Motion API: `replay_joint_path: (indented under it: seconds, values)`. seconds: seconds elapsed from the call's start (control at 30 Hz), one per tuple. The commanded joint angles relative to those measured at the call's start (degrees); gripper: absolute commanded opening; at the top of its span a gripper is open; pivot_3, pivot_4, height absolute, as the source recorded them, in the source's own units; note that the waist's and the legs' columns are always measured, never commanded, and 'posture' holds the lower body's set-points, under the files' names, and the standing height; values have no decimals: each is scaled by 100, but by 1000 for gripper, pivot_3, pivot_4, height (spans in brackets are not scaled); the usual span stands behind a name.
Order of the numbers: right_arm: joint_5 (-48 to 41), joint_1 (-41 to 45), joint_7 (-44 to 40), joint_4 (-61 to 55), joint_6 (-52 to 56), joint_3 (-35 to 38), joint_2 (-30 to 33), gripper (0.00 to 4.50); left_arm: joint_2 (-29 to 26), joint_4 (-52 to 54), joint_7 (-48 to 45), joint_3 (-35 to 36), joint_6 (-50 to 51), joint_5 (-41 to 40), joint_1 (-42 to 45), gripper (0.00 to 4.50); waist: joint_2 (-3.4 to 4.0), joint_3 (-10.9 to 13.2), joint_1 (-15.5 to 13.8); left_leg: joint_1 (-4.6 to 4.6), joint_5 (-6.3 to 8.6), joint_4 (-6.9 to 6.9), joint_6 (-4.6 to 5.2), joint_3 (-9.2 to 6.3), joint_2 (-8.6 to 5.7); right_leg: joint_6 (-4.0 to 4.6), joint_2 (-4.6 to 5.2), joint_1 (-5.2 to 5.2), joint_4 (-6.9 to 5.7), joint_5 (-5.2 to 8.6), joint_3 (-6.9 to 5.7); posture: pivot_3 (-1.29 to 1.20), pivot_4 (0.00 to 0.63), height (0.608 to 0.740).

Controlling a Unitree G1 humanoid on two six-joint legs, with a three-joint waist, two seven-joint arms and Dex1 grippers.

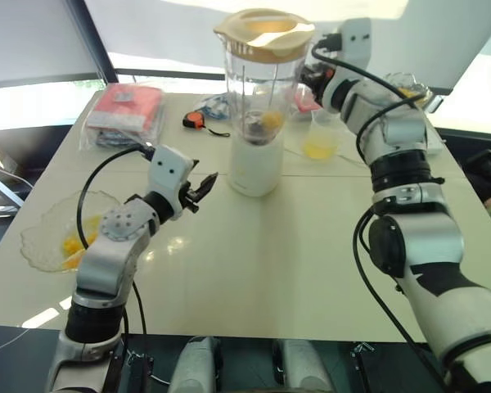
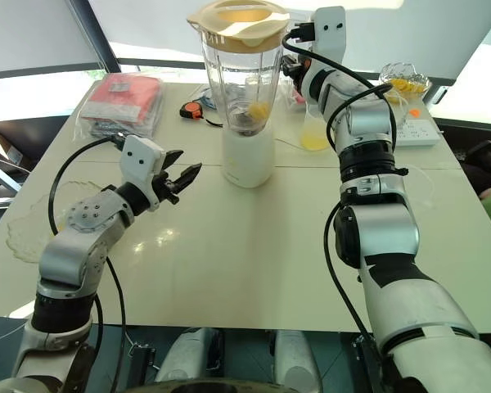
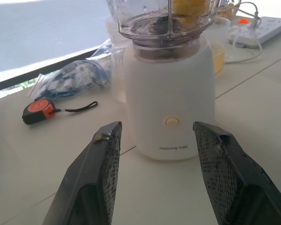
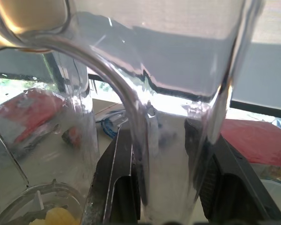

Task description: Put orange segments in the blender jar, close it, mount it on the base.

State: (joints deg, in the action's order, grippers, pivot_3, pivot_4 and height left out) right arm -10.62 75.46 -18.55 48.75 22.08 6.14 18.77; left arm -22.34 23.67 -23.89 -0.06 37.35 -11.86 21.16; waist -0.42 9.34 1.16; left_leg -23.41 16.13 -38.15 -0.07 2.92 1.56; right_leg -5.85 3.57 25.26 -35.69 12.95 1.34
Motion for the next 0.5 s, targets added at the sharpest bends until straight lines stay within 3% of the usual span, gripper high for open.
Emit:
replay_joint_path:
  seconds: [0.03,0.5]
  values:
    - [146,363,22,495,-379,39,19,1008,8,254,66,-19,24,-20,132,2485,0,0,2,2,-3,-1,-5,0,0,1,0,0,-6,0,0,0,150,740]
    - [456,596,-233,1198,-591,-27,173,1008,24,279,129,-79,-7,-8,104,2485,0,2,-15,4,-13,-2,-21,-9,-3,3,1,2,-28,-1,0,0,150,740]
